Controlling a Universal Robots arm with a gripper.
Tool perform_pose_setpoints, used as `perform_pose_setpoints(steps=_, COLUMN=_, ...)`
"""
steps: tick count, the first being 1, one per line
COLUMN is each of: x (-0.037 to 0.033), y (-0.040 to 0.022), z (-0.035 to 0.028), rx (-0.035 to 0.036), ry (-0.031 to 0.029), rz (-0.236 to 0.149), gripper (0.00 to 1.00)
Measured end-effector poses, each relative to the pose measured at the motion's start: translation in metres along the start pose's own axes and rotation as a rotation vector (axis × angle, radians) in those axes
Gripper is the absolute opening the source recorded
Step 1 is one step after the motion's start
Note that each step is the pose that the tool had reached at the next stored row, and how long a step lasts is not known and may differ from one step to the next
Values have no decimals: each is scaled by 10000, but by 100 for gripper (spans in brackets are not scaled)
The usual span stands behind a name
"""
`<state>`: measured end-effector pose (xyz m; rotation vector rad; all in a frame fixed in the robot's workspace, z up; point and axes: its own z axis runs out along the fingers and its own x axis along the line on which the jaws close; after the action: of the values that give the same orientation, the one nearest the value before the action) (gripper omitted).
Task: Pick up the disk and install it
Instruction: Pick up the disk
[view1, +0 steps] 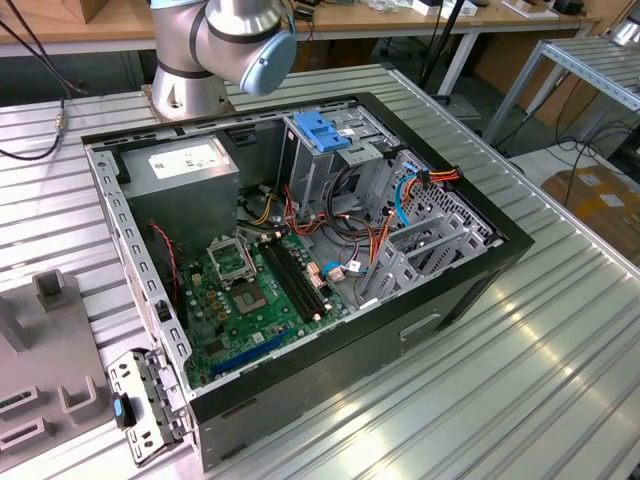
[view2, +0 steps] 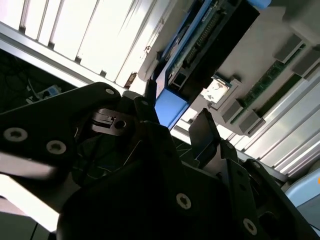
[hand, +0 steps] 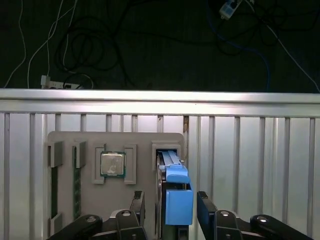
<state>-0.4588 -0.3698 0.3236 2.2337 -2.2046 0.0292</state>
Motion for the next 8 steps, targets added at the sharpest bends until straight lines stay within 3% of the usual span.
perform_pose_setpoints(steps=5, x=-1, y=2, z=106, rx=0, ry=1, rz=15, gripper=54)
perform_pose_setpoints(steps=8, x=-3, y=33, z=191, rx=0, ry=1, rz=39, gripper=54)
